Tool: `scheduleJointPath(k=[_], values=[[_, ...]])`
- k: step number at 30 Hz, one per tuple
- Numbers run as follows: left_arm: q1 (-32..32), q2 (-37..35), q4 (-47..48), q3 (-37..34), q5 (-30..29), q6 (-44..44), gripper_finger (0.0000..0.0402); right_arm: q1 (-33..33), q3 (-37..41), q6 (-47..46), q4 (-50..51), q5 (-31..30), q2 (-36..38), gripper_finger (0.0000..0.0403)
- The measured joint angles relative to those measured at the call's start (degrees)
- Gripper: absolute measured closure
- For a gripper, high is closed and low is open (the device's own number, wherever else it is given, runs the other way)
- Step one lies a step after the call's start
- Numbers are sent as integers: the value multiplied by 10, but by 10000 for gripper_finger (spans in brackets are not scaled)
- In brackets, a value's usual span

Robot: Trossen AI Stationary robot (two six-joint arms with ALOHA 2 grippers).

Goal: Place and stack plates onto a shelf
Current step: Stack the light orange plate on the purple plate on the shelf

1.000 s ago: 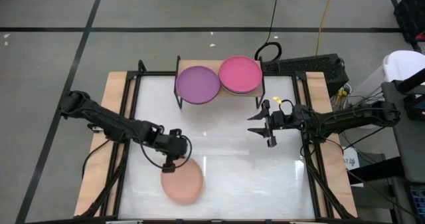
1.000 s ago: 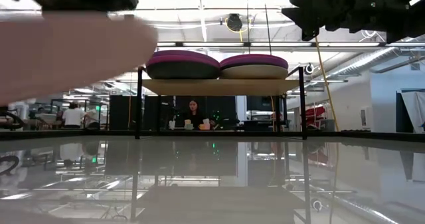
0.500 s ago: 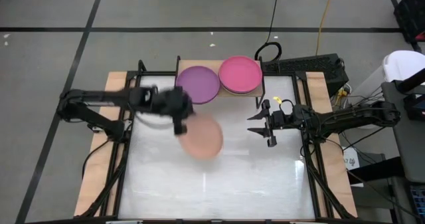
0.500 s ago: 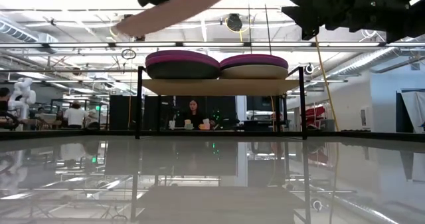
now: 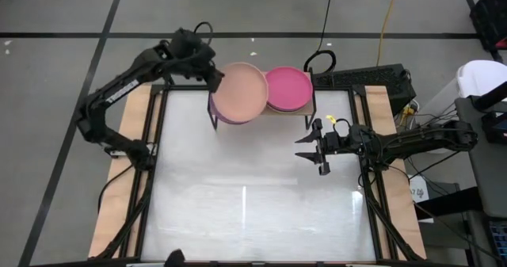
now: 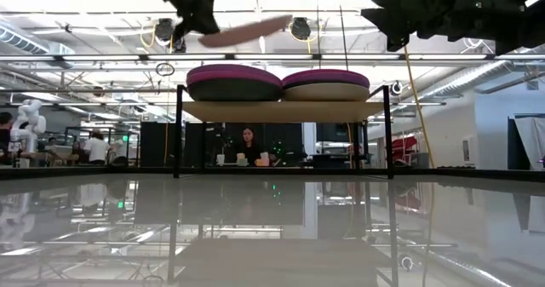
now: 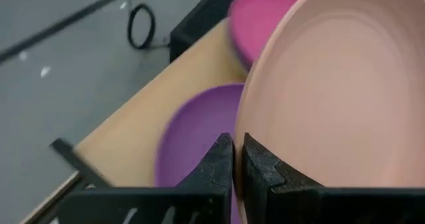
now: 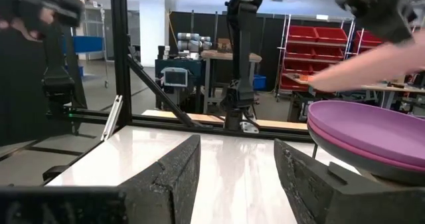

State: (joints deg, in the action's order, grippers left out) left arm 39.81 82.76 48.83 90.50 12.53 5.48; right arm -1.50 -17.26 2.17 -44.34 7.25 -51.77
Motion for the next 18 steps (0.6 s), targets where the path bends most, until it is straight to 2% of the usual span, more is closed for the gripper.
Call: scheduleJointPath(k=[5, 18], values=[[45, 33, 22, 0, 32, 11, 392, 0, 0, 1, 1, 0, 0, 229], [60, 71, 51, 0, 53, 5, 386, 0, 0, 5, 1, 0, 0, 229]])
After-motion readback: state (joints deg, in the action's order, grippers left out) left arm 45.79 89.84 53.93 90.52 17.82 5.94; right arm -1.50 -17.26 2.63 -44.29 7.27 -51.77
